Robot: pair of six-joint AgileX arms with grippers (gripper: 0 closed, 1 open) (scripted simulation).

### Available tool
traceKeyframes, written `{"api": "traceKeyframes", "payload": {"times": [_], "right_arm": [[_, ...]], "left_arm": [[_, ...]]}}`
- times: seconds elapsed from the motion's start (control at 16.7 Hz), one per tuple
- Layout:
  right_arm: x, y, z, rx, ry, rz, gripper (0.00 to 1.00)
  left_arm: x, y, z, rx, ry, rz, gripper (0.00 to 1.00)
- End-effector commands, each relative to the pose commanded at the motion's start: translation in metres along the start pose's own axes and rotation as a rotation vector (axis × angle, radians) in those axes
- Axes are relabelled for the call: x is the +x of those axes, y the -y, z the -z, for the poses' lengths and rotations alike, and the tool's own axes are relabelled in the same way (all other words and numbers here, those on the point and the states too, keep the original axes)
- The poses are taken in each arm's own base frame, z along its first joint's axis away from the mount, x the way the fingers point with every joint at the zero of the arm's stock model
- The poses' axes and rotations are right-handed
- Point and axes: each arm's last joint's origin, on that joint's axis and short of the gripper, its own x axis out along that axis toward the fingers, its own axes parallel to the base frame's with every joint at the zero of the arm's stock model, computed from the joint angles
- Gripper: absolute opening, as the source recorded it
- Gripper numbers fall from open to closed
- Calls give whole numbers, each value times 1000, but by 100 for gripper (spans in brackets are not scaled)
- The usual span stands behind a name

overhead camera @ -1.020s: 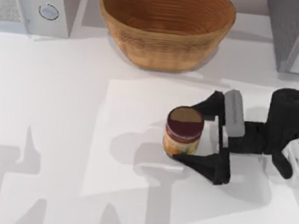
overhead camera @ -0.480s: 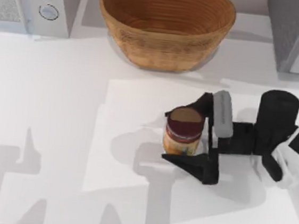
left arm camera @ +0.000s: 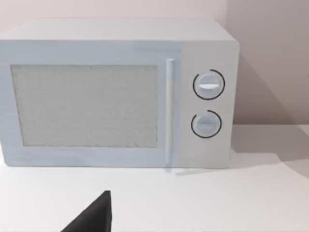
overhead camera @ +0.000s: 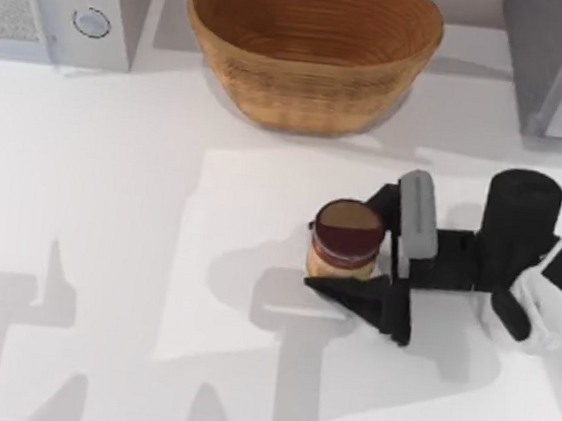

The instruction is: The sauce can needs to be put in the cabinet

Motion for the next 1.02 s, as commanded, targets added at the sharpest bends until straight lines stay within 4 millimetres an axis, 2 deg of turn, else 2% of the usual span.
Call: {"api": "traceKeyframes", "payload": {"times": [0.18,0.24,0.78,0.9,1.02], "right_arm": [[0,0,0,0,0,0,2],[0,0,0,0,0,0,0],[-1,1,-1,0,0,2,0],[0,3,-12,-4,2,-2,0],[-1,7,-34,-8,3,0,0]], "left_arm": [[0,0,0,0,0,0,100],[0,0,0,0,0,0,100],[0,0,0,0,0,0,100],[0,0,0,0,0,0,100],[0,0,0,0,0,0,100]]}}
